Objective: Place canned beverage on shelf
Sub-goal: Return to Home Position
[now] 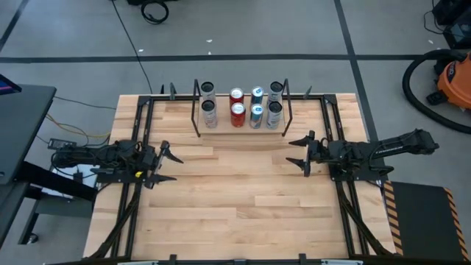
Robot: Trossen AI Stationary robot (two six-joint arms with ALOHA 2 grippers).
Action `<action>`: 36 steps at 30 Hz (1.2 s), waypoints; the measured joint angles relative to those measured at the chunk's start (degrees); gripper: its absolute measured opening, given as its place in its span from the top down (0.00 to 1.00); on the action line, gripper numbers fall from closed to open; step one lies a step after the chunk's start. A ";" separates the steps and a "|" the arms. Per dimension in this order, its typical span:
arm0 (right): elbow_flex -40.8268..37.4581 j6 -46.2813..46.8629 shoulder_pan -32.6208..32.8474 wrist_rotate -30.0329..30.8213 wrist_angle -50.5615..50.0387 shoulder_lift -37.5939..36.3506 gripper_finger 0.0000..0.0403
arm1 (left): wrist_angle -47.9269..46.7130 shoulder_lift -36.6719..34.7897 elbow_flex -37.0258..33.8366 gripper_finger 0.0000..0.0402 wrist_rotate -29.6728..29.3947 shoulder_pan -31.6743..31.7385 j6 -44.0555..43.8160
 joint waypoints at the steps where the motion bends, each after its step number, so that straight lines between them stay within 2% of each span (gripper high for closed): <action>1: -0.02 -0.47 0.00 0.03 0.33 0.00 0.17 | 0.00 0.00 0.00 0.21 0.00 0.00 0.02; 14: -0.02 -0.97 -0.02 -0.07 0.03 1.45 0.17 | -0.43 0.00 -0.02 0.21 -2.24 0.00 -0.04; 27: -0.02 -0.97 -0.02 -4.89 0.03 1.77 0.17 | -0.28 -0.02 -0.04 0.21 -2.21 0.00 0.01; 36: -0.04 -0.97 -0.02 -4.91 0.05 1.77 0.17 | 3.79 -0.02 -0.43 0.21 -2.17 0.00 -0.03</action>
